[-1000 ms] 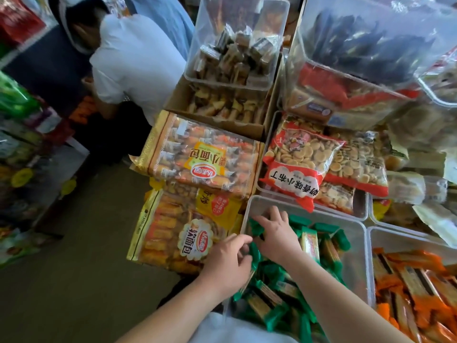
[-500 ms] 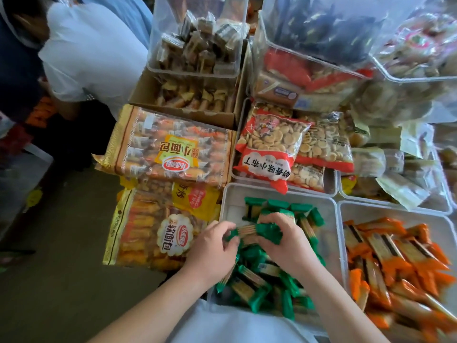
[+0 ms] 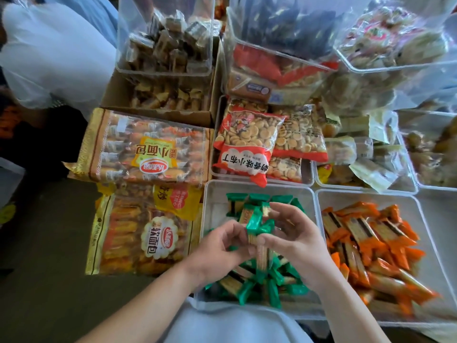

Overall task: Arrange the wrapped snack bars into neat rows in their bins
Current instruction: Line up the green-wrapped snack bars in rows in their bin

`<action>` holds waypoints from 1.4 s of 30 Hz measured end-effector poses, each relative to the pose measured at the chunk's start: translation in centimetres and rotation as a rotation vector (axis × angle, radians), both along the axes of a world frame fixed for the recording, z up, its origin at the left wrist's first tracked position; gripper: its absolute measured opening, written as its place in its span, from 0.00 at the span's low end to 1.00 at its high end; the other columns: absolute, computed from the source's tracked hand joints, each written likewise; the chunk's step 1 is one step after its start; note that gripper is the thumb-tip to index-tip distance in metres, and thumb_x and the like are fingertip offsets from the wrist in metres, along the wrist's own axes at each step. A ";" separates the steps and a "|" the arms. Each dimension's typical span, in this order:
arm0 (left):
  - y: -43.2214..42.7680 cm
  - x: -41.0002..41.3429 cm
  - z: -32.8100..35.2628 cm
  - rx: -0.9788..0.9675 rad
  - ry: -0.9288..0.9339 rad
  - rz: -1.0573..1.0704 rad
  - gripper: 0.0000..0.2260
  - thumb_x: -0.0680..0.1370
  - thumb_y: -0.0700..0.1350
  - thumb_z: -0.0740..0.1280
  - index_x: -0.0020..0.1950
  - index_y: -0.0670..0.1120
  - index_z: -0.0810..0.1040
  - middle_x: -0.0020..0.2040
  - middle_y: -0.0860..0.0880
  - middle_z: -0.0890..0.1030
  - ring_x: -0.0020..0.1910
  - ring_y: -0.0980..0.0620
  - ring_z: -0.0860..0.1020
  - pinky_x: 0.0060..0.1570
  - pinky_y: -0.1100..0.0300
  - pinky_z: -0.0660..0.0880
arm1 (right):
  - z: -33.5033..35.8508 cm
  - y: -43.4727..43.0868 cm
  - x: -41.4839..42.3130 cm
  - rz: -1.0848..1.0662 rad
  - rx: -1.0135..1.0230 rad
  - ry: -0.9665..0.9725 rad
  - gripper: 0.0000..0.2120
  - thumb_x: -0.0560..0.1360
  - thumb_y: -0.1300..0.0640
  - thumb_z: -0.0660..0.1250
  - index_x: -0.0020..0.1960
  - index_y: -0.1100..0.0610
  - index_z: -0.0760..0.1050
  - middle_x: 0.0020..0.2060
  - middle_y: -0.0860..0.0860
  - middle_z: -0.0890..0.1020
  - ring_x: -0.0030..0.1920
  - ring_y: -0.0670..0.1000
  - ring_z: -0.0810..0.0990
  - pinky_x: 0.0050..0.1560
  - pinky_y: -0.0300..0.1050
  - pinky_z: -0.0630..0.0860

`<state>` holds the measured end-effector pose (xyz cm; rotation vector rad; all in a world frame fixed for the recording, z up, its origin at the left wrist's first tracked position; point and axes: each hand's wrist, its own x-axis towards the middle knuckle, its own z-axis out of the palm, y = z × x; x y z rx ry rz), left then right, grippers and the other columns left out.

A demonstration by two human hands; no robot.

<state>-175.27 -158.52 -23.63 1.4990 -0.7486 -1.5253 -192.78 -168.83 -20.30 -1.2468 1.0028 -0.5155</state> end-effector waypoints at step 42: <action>1.9 -2.0 0.3 0.024 -0.299 0.179 0.17 0.70 0.58 0.80 0.46 0.51 0.77 0.42 0.53 0.83 0.43 0.53 0.81 0.48 0.53 0.80 | -1.0 1.4 0.8 0.118 -0.344 0.359 0.14 0.80 0.63 0.70 0.58 0.45 0.82 0.53 0.37 0.82 0.52 0.34 0.77 0.49 0.25 0.73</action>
